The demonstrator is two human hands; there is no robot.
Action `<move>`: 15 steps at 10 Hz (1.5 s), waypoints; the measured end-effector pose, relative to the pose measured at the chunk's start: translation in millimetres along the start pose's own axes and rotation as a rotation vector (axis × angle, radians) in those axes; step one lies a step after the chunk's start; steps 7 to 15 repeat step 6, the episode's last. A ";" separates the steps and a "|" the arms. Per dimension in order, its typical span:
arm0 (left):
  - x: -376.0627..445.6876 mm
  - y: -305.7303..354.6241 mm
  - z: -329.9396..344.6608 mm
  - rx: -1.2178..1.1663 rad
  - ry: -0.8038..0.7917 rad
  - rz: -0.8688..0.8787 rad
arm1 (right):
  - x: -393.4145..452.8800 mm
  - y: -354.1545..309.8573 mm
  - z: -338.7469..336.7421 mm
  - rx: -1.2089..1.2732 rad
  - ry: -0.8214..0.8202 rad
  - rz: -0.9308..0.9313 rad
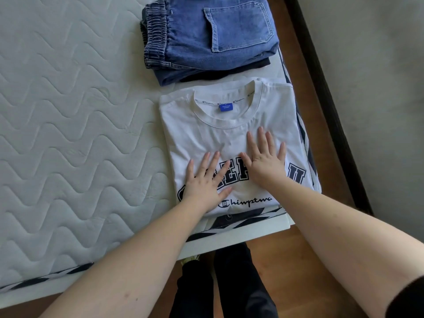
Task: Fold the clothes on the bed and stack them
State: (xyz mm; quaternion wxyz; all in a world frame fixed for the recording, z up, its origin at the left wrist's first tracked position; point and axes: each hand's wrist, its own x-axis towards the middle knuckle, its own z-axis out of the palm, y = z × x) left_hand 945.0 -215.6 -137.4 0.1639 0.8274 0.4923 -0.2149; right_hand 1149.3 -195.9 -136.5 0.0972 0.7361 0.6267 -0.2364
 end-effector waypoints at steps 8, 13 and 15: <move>-189.2 -16.7 1.7 -0.094 -0.149 -0.021 | -220.8 -21.3 -14.6 -0.094 -0.114 -0.056; -189.2 -16.7 1.7 -0.094 -0.149 -0.021 | -220.8 -21.3 -14.6 -0.094 -0.114 -0.056; -189.2 -16.7 1.7 -0.094 -0.149 -0.021 | -220.8 -21.3 -14.6 -0.094 -0.114 -0.056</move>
